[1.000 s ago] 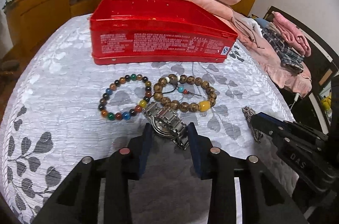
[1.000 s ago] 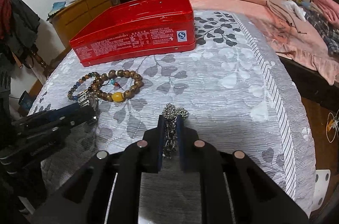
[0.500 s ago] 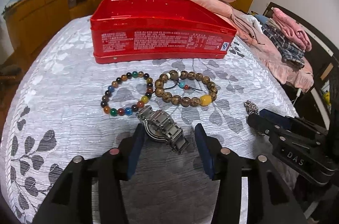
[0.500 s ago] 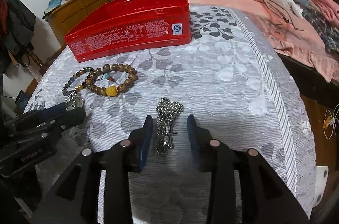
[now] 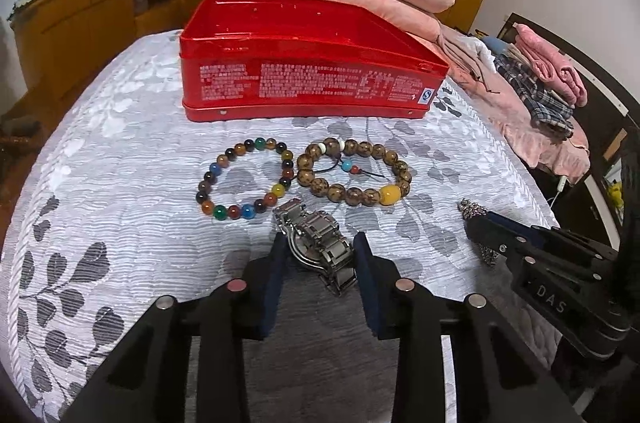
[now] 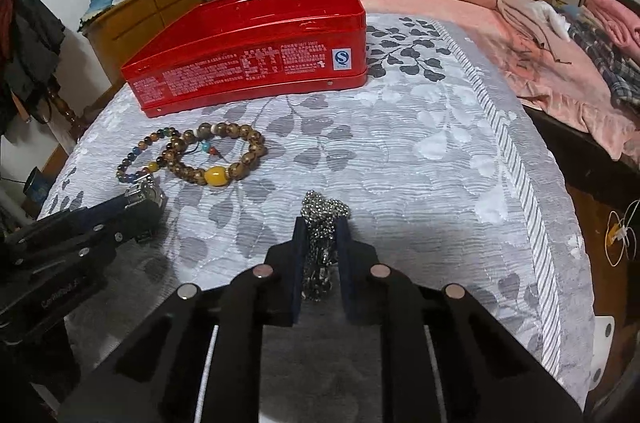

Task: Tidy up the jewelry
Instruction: 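Grasp the silver watch with the left tool while the right tool grasps the silver chain, then lift the watch into the red box with the left tool while the right tool carries the chain there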

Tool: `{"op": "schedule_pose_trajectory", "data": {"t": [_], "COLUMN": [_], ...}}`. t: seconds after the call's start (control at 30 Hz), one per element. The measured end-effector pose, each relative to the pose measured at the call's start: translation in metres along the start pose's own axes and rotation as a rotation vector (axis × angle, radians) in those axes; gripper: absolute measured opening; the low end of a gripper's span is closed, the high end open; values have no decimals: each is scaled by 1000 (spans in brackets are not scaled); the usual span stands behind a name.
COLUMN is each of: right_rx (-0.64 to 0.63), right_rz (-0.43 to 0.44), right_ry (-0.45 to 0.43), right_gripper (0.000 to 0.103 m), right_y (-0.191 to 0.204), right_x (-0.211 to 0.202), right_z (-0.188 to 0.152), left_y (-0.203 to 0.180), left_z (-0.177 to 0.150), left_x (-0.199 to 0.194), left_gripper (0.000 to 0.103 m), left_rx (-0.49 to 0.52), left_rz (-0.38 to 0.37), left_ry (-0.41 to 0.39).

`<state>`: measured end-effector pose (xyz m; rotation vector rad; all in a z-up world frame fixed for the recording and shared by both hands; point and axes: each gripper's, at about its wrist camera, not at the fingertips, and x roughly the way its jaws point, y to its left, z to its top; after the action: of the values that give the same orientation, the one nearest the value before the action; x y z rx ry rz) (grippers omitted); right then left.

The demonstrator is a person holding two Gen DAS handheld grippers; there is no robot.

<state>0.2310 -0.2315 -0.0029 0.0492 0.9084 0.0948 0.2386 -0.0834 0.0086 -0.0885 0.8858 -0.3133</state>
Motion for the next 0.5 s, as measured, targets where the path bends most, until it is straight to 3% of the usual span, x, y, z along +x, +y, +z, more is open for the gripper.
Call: {"op": "schedule_pose_trajectory", "data": {"t": [0.43, 0.47, 0.5], "right_rx": [-39, -41, -43], "right_rz": [3, 5, 9], "right_ry": [-54, -60, -65], "right_gripper": [10, 8, 0], "right_y": [18, 19, 20], "right_x": [-32, -35, -37], "right_z": [2, 3, 3], "left_y": [-1, -2, -3], "left_z": [3, 4, 5], "left_x": [-25, -27, -29], "left_gripper": [33, 34, 34], "left_rx": [22, 27, 31], "left_rz": [21, 23, 24], "left_ry": [-55, -61, -66]}}
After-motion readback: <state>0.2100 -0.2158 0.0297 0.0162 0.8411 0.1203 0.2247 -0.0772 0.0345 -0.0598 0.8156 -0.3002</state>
